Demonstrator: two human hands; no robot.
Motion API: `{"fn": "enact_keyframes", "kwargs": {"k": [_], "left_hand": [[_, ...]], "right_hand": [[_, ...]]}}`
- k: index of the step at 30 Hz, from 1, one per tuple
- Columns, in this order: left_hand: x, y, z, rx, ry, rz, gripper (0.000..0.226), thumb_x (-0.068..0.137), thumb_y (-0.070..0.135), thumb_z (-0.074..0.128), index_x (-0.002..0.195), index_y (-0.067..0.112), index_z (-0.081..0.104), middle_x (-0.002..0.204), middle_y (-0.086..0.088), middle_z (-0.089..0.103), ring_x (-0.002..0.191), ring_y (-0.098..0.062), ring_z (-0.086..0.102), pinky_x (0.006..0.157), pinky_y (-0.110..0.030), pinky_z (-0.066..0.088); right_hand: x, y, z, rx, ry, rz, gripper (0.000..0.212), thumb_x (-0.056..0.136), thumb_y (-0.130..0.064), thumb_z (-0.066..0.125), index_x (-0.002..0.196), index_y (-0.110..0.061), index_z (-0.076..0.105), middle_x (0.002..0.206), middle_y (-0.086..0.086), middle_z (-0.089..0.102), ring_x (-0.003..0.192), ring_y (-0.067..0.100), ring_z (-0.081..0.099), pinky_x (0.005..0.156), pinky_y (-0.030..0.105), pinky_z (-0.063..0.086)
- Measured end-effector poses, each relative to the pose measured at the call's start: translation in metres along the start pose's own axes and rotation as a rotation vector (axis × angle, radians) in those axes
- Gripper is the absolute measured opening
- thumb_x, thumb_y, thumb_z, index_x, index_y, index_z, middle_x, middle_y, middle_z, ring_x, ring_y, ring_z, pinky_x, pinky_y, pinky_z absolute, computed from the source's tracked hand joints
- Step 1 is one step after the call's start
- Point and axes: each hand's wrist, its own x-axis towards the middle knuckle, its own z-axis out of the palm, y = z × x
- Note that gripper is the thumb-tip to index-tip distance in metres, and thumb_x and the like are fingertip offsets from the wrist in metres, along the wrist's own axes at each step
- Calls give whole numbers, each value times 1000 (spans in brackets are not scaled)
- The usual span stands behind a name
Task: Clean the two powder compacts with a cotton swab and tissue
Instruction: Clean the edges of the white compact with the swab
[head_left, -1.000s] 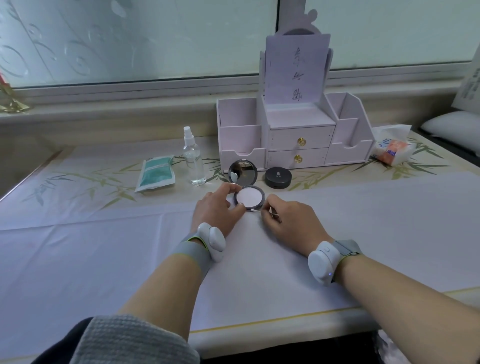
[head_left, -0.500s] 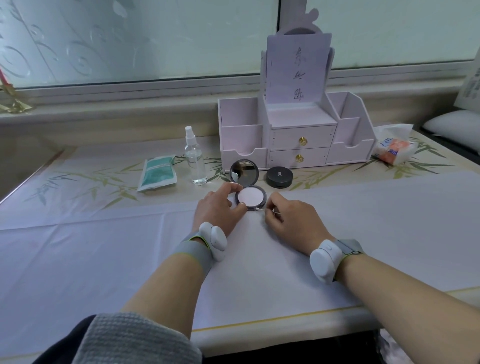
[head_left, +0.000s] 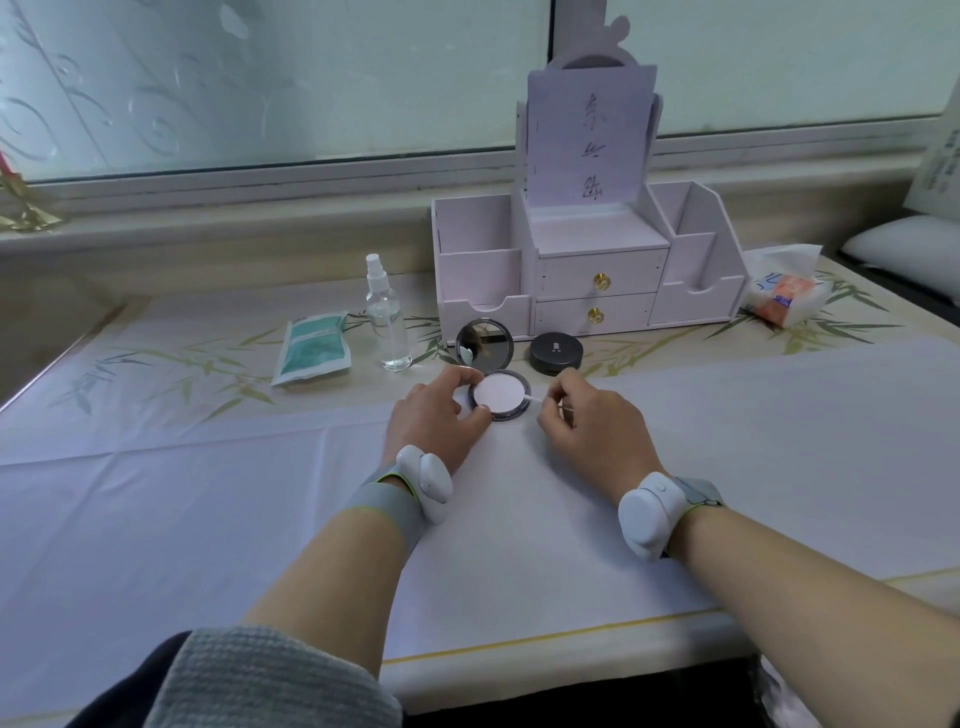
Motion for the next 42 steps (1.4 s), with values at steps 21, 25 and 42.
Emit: {"fn": "enact_keyframes", "kwargs": {"k": [21,25,42], "left_hand": [[-1,2,-1,24,1,20,33,87,37,66,120,40,61,79,12,53,94,-21,55,89,-35,45],[-1,1,-1,28,1,9,33,87,39,65,120,42,60,80,12,53,94,-21,55,89,-35,46],[-3,1,3,62,43,111,40,84,38,64,122,34,55,114,18,60,92,-13,55,94,-40,45]], "right_hand": [[4,2,-1,83,-80,81,7,89,-29,57,85,-24,57,68,-5,62,70,23,56,65,35,49],[2,0,-1,102,-109,69,7,88,-30,58,86,-24,59,70,-5,63,71,23,57,67,34,49],[11,4,-1,212,-3,120,6,95,-27,53,91,-22,55,72,-6,62,69,21,56,65,39,49]]}}
